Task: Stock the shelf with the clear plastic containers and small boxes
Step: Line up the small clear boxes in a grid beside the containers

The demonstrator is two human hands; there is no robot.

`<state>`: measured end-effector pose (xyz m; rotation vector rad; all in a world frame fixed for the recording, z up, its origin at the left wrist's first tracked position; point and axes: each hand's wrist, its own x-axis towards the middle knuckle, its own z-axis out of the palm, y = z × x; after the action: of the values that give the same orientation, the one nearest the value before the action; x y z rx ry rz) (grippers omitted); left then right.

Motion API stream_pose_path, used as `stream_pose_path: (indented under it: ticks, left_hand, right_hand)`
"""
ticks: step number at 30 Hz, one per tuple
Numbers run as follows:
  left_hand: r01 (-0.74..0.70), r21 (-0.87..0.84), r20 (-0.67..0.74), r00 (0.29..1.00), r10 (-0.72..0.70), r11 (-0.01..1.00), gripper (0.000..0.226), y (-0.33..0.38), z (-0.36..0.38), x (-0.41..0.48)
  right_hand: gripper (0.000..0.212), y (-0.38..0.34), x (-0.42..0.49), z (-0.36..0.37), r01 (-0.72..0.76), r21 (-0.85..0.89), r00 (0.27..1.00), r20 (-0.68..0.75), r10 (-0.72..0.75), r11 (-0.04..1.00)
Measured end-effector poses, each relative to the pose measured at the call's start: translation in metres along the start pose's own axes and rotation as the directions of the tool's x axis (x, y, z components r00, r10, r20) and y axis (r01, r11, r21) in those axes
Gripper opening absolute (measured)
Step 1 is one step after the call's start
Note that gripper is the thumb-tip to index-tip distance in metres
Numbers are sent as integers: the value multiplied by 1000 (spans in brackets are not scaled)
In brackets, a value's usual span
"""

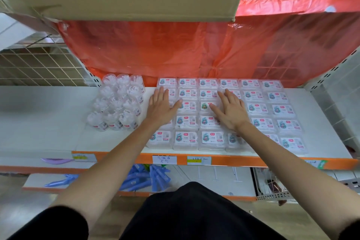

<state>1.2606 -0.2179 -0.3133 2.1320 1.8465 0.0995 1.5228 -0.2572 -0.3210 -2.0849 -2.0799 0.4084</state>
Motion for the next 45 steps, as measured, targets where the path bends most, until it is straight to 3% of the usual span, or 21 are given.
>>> stream_pose_path:
  ticks: [4,9,18,22,27,30,37,45]
  left_hand:
    - [17,41,12,1000,-17,999,88,-1,-8,36]
    - [11,87,88,996,-18,996,89,4,2,55]
    - [19,153,90,995,-33,988,84,11,15,57]
    - [17,143,70,997,-27,990,84,12,17,57]
    - [19,121,59,998,-27,992,86,18,12,56]
    - [-19,103,27,999,16,995,85,36,9,55]
    - [-136,66,23,991,135,989,83,92,26,40]
    - [-67,116,55,997,61,991,81,117,56,39]
  right_hand:
    - [87,13,28,-9,-9,-92,1000,25,12,996]
    - [87,18,53,-12,-4,-135,999,50,11,991]
    - [85,15,57,4,24,-232,995,101,-1,972]
    - [83,16,58,5,16,-201,994,109,6,979]
    - [86,22,55,-13,10,21,999,37,-11,1000]
    - [78,41,51,-29,-7,-28,1000,-24,6,1000]
    - [80,115,34,-35,-114,-138,993,-6,115,984]
    - [77,136,28,-28,-123,-167,991,32,130,978]
